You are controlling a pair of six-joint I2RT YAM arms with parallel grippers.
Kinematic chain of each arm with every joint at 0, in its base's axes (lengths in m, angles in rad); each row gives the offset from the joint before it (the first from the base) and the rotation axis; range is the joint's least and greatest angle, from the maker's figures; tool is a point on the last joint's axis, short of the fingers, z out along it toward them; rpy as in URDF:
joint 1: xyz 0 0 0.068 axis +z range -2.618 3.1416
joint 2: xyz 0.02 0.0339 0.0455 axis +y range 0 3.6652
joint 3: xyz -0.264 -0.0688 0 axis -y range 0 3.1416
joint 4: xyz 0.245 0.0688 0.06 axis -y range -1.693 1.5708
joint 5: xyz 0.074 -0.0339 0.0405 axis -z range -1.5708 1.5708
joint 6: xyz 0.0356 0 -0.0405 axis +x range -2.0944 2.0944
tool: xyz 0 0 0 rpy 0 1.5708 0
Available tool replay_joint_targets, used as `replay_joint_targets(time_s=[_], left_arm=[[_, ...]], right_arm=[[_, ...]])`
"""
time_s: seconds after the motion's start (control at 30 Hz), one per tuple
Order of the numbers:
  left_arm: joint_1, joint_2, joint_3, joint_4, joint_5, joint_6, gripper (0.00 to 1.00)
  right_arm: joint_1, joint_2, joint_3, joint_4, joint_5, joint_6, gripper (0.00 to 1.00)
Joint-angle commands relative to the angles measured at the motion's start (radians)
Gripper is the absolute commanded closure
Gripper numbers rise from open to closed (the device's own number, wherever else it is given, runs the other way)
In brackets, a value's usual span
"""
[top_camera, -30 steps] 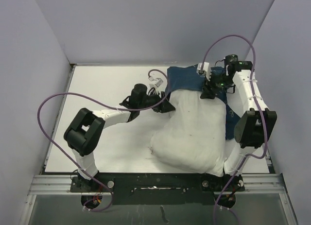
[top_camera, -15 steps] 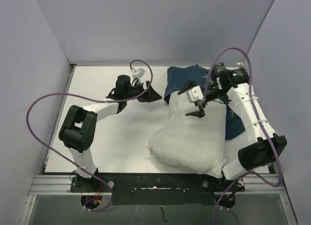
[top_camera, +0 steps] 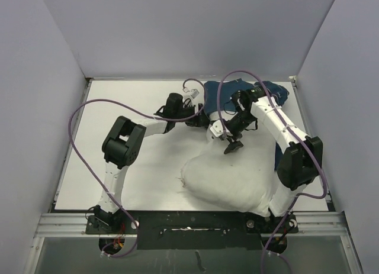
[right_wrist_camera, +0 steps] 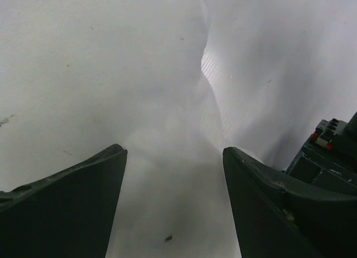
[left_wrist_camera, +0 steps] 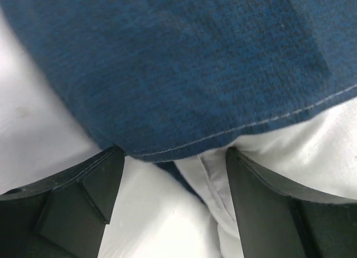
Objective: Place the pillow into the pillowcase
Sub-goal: Stuff the pillow into the pillowcase.
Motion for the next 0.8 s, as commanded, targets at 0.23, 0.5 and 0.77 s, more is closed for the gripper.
replay_joint_targets(time_s=[0.23,0.5,0.77], left_arm=[[-0.046,0.074,0.123,0.072,-0.134,0.056,1.00],[-0.048,-0.214,-0.069,0.118,-0.072,0.242,1.00],[-0.059,-0.328,-0.161,0.129,-0.043,0.222,1.00]], right_arm=[[-0.107,-0.026,-0.047,0.208,0.298,0.188,0.98],[-0.306,-0.016,0.061,0.448,0.359,0.294,1.00],[-0.382,-0.076,0.040,0.226,0.146,0.043,0.96]])
